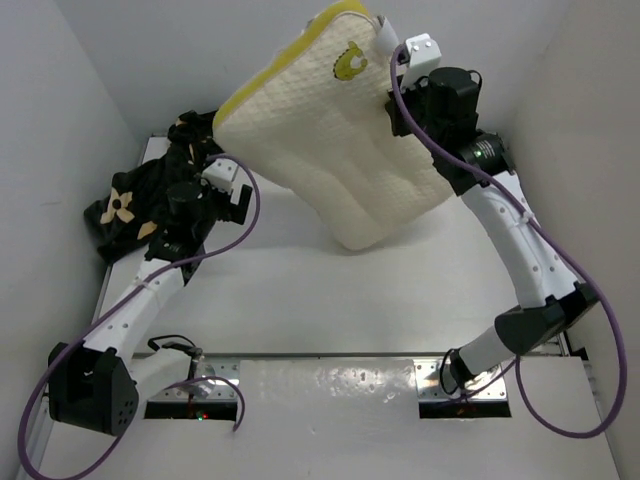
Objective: Put the pillow into the pillowcase
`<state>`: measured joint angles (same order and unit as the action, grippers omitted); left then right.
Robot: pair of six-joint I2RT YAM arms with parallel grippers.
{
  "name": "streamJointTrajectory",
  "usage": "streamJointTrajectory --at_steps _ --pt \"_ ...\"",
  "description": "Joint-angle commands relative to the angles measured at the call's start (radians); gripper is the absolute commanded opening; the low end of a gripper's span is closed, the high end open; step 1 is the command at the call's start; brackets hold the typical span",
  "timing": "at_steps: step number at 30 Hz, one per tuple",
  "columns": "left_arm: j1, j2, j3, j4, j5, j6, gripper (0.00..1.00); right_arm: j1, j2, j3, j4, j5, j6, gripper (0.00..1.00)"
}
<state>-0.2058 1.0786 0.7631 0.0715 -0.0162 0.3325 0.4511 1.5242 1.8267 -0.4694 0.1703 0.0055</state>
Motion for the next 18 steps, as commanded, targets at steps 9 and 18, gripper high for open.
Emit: streamJointTrajectory --at_steps 9,18 --pt "0.026 -0.042 -0.005 0.033 -0.061 -0.030 1.00 -0.210 0.175 -0.063 0.022 -0.166 0.548 0.41" --pt "0.036 -0.025 0.019 -0.027 -0.034 -0.046 1.00 -0.247 0.438 0.189 -0.376 -0.075 0.346 0.99"
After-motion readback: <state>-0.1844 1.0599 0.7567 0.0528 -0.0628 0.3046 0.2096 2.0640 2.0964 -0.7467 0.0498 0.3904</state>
